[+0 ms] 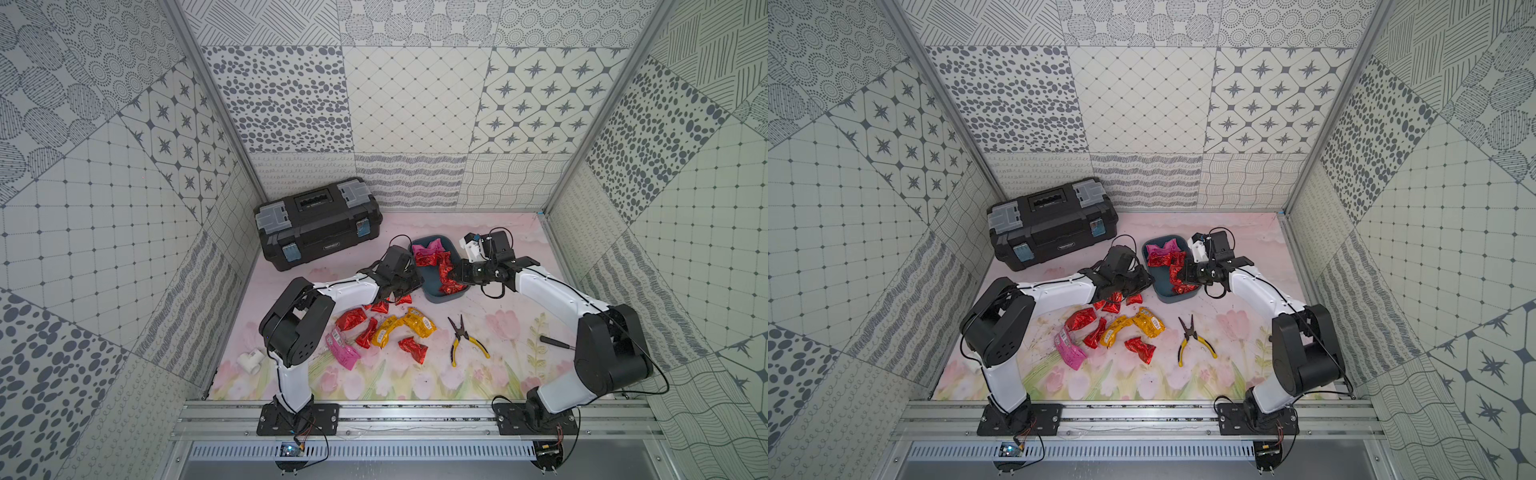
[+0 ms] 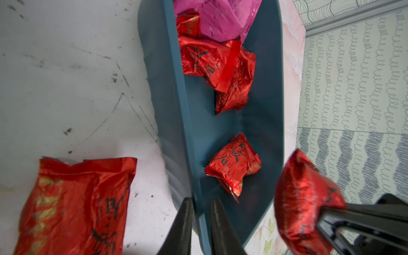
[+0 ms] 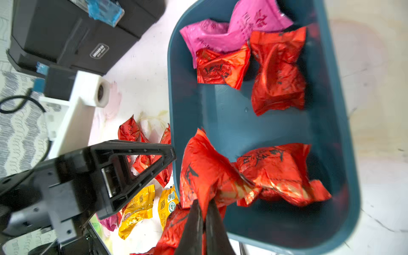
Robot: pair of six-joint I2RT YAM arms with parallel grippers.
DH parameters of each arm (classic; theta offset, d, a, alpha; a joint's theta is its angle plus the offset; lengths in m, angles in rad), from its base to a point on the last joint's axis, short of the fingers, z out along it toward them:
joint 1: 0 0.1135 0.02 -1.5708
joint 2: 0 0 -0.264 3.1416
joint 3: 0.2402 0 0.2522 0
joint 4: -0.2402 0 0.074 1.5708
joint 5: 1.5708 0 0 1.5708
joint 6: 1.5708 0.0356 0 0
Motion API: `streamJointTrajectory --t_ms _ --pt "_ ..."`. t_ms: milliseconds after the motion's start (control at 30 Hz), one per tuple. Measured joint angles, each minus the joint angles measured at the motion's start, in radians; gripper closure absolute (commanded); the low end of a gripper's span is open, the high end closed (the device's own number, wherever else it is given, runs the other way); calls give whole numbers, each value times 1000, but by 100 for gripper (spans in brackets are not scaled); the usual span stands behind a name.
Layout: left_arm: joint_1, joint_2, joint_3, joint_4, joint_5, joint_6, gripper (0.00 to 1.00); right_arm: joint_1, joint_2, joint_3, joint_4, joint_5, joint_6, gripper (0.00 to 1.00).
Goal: Take the tea bags out of the storage box
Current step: Pick up the tea bag from the storage box, then move the storage box to the center of the board, then place the tea bag at the center of the board.
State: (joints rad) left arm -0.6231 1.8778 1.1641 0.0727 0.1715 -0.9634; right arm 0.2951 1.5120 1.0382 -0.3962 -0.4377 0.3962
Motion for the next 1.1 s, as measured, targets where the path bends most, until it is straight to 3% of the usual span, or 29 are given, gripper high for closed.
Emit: streamJointTrajectory --t_ms 500,700,800,933,1100 --pt "-44 36 56 -28 -22 38 92 -43 -195 -109 5 30 62 100" --pt "-51 37 64 -43 -22 52 85 -42 -201 -109 5 27 72 100" --pt "-53 18 52 -49 -27 59 76 -20 -197 -108 13 29 89 100" --pt "-50 -63 19 -58 -52 72 67 68 -135 -63 28 43 107 100" --pt "-22 -230 -62 -62 -109 85 66 179 10 33 79 74 130 100"
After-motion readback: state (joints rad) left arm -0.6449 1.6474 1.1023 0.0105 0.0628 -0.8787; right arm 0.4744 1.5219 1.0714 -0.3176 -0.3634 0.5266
